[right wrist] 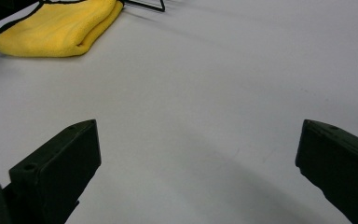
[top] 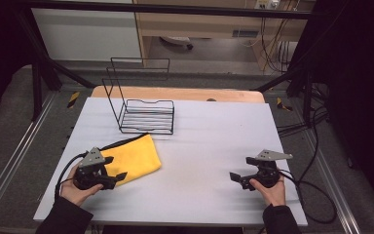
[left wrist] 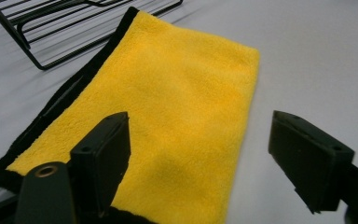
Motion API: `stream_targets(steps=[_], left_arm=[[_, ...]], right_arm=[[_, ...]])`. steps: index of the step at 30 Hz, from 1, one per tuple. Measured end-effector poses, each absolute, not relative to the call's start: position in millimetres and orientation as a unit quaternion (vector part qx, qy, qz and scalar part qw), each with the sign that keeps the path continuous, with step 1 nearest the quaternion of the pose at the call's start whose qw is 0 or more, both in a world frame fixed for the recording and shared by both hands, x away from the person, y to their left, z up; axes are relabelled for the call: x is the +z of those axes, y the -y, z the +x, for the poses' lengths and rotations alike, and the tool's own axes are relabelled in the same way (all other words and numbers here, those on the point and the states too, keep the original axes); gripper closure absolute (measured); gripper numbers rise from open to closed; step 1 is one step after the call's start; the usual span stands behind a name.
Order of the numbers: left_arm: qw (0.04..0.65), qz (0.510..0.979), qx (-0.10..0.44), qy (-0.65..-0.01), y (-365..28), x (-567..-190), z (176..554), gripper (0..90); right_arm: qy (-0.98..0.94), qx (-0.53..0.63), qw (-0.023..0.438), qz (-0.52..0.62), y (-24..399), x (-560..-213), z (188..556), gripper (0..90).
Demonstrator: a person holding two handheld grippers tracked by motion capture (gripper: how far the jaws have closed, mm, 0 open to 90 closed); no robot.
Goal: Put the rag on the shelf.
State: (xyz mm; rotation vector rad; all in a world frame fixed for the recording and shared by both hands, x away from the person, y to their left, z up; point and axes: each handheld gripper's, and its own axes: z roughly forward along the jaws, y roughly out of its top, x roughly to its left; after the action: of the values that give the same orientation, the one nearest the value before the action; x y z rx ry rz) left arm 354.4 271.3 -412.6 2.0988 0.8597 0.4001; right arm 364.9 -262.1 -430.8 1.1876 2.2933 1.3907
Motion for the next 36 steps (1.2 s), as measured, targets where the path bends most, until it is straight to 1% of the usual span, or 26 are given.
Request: stream_targets(steps=[1,2,4,6,10,16,23,25,31,33,34,35,36], left_arm=[[0.406,0.832,0.159,-0.342,-272.0,-412.5,354.0,24.7],[0.404,0.833,0.161,-0.343,-272.7,-412.6,353.5,28.5],[0.400,0.835,0.157,-0.344,-273.8,-413.4,352.4,29.9],[0.390,0.839,0.159,-0.345,-274.3,-415.2,351.0,34.8],[0.365,0.852,0.160,-0.340,-274.2,-418.7,349.4,41.7],[0.325,0.870,0.158,-0.335,-275.1,-428.5,351.2,44.8],[0.317,0.876,0.138,-0.336,-276.5,-435.0,353.8,44.5],[0.318,0.876,0.138,-0.335,-277.7,-436.7,354.0,47.7],[0.298,0.885,0.152,-0.323,-274.1,-438.1,352.5,51.1],[0.297,0.886,0.154,-0.322,-273.3,-438.4,352.6,55.8],[0.297,0.885,0.155,-0.323,-273.5,-438.5,352.8,55.8],[0.297,0.885,0.156,-0.324,-273.7,-438.3,353.1,61.1],[0.296,0.884,0.157,-0.325,-273.7,-438.1,353.4,61.1]], right_arm=[[-0.778,0.471,0.105,0.403,262.2,-430.7,364.8,0.7],[-0.777,0.471,0.105,0.404,262.3,-430.5,364.7,0.7],[-0.777,0.471,0.105,0.404,262.2,-430.5,364.8,0.7],[-0.779,0.468,0.104,0.405,261.3,-430.8,364.8,0.7],[-0.779,0.467,0.103,0.405,260.0,-431.8,365.0,0.7],[-0.780,0.466,0.101,0.405,258.0,-431.6,364.4,0.7],[-0.780,0.467,0.098,0.405,256.4,-431.9,362.7,0.7],[-0.782,0.464,0.100,0.404,255.5,-431.0,361.5,0.7],[-0.783,0.465,0.098,0.401,253.4,-430.9,358.9,0.7],[-0.782,0.466,0.097,0.401,252.3,-431.4,357.8,0.7],[-0.782,0.466,0.097,0.401,252.3,-431.4,357.8,0.7],[-0.783,0.466,0.099,0.400,252.0,-431.3,358.2,0.7],[-0.783,0.466,0.099,0.400,252.0,-431.3,358.2,0.7]])
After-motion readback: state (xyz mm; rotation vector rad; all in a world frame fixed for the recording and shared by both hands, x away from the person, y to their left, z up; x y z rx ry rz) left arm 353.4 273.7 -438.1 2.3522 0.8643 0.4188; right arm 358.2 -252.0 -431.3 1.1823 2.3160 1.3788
